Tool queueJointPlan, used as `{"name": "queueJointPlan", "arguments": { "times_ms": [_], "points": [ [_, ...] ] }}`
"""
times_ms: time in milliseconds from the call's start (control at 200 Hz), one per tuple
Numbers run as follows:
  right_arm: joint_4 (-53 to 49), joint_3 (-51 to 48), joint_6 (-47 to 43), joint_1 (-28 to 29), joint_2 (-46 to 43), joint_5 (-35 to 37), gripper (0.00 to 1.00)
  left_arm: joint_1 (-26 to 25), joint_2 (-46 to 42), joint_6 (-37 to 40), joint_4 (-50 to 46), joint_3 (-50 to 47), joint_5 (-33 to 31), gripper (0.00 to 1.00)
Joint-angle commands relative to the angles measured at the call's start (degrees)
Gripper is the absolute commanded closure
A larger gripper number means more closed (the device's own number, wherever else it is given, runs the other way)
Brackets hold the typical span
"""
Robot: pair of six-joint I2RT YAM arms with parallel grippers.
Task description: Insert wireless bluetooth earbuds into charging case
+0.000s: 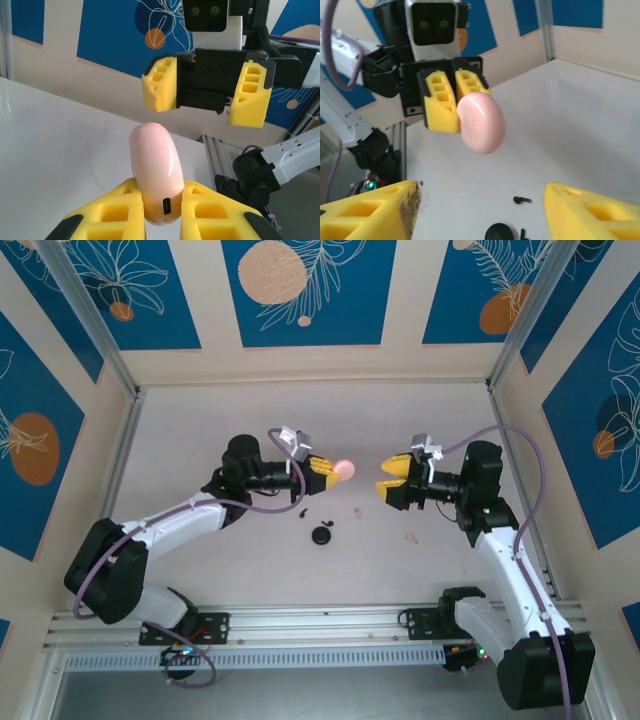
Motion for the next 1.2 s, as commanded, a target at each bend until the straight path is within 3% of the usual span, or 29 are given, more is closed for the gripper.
{"name": "queueJointPlan", "arguments": {
  "times_ms": [0,355,750,1195],
  "points": [
    [-6.61,4.08,-9.31,-0.91,2.04,-8.67,0.35,0.7,-2.5,2.14,-0.74,1.85,2.77,0.83],
    [-22.19,12.55,-27.61,-1.62,8.82,-13.8,0.39,1.09,-2.72,2.56,0.32,2.08,5.55,0.84],
    [-22.89,13.34,-29.96,-0.53,10.04,-12.79,0.39,1.05,-2.53,4.3,0.53,2.07,8.39,0.83],
    [-29.89,20.59,-34.84,8.04,16.57,-10.27,0.39,1.06,-1.29,0.24,6.93,1.96,11.05,0.84]
  ]
}}
